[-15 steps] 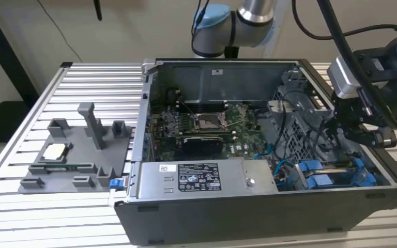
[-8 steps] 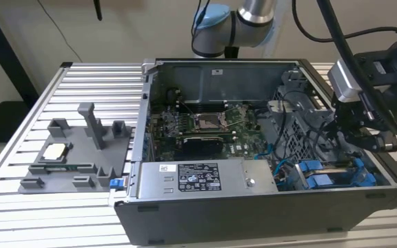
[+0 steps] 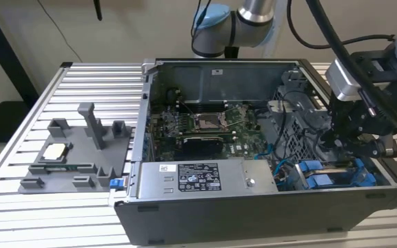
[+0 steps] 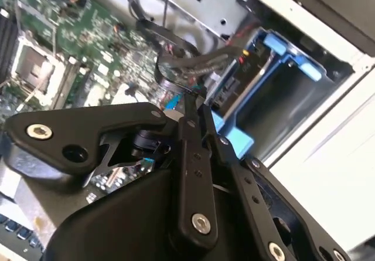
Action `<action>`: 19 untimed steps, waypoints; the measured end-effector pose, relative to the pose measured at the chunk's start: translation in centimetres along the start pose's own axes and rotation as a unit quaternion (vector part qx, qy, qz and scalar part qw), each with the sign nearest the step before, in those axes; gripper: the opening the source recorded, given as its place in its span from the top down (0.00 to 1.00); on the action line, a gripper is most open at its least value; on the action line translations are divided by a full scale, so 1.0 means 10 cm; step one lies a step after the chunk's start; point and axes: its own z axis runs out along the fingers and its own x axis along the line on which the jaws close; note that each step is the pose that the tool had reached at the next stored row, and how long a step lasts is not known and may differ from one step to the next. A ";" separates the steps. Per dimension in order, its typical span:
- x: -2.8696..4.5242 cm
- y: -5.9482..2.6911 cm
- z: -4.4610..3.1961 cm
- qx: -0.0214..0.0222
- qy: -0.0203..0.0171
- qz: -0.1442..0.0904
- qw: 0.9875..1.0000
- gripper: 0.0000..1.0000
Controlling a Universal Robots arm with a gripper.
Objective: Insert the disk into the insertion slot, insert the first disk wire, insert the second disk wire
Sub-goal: 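Insert the second disk wire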
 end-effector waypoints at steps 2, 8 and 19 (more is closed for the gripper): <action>0.000 0.000 0.000 -0.008 0.014 0.001 1.000 0.84; 0.008 -0.110 0.030 -0.025 0.025 0.005 0.999 0.84; 0.021 -0.191 0.120 -0.029 0.041 0.012 0.999 0.84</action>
